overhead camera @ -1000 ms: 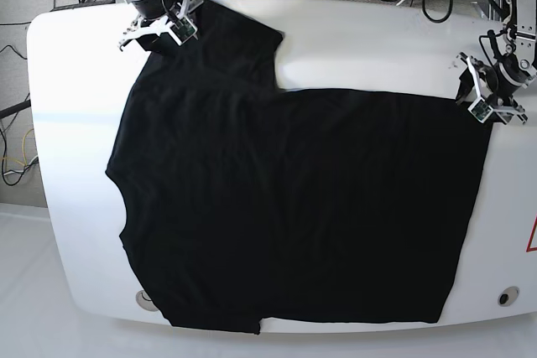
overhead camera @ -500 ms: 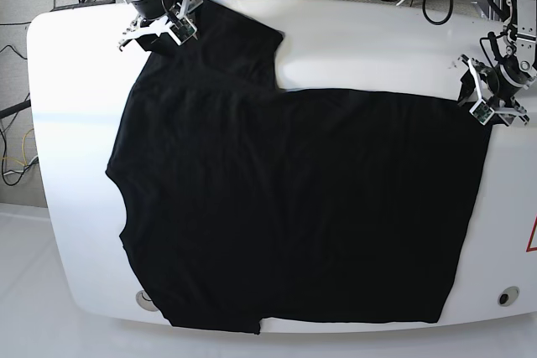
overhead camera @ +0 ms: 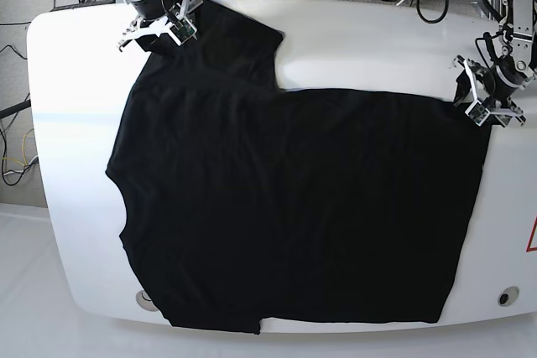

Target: Fold the T-shirt properly

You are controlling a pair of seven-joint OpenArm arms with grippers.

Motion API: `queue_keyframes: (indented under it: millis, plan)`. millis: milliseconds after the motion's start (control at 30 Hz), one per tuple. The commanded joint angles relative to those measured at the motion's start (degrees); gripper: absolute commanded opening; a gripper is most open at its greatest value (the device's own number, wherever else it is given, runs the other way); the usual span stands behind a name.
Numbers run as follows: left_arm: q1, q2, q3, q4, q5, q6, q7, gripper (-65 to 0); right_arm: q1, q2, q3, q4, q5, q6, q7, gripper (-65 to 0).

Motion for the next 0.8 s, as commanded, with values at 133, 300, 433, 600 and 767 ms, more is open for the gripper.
queue_keyframes:
  millis: [133,300,433,600,767]
  plan:
    - [-0.21,-1.66,-0.21,2.85,-0.09,0.86,-0.49,-30.3,-0.33,0.33,0.12,0.97,0.14,-0.30,0.99,-31.0]
    - [0.49,-1.99,0.00,5.97,0.46,1.96,-0.27,-30.0,-0.66,0.33,0.14,1.16,-0.06,-0.30,1.06,-31.0]
    - [0.53,-1.96,0.16,6.36,0.67,1.89,-0.25,-30.0,-0.72,0.31,0.18,1.21,-0.10,-0.34,0.96,-31.0]
    - [0.29,-2.08,0.02,4.06,-0.34,0.92,-1.52,-31.7,-0.84,0.27,0.16,1.23,0.05,-0.17,0.95,-30.8]
    - [0.04,-2.13,-0.03,2.66,-1.03,0.63,-2.05,-34.5,-0.98,0.27,0.18,1.24,0.04,-0.18,0.85,-30.8]
